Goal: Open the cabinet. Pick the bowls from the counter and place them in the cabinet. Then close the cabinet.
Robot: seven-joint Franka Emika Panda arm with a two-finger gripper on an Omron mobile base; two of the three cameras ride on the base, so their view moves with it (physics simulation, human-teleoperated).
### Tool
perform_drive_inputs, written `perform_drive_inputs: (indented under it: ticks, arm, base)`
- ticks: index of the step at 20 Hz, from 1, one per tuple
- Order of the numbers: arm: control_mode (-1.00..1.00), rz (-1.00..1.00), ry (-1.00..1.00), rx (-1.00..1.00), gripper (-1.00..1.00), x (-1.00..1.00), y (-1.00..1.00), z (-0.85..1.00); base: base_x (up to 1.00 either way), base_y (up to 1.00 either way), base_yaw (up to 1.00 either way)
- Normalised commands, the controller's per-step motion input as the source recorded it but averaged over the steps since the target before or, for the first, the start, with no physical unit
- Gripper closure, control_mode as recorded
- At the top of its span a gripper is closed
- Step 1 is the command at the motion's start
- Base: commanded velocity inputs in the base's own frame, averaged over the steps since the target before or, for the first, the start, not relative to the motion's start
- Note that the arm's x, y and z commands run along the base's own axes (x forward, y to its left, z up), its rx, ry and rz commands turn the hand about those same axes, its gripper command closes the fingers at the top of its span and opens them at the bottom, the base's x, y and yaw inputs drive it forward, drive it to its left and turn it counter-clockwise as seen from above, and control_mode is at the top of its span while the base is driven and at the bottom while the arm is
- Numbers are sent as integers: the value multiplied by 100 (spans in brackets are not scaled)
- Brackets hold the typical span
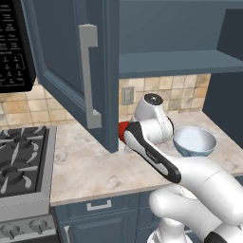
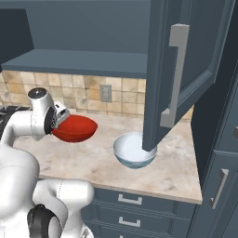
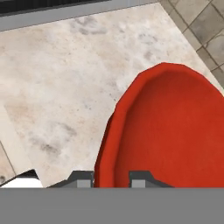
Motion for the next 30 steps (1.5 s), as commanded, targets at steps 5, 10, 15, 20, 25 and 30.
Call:
perform_drive_inputs:
  ticks: [5, 10, 15, 20, 25, 30]
  arm:
    - [-100, 6, -9, 0, 100, -16, 0, 21]
    - [-100, 4, -9, 0, 100, -21, -8, 28]
    - [-100, 3, -6, 0, 100, -26, -10, 34]
    - [-100, 2, -5, 0, 100, -29, -4, 37]
    - [-100, 5, -9, 0, 100, -18, 0, 41]
    - [-100, 9, -8, 0, 100, -20, 0, 47]
  base:
    - [0, 0, 0]
    - [0, 0, 0]
    - [0, 0, 0]
    - [0, 0, 0]
    - [0, 0, 0]
    - [0, 0, 0]
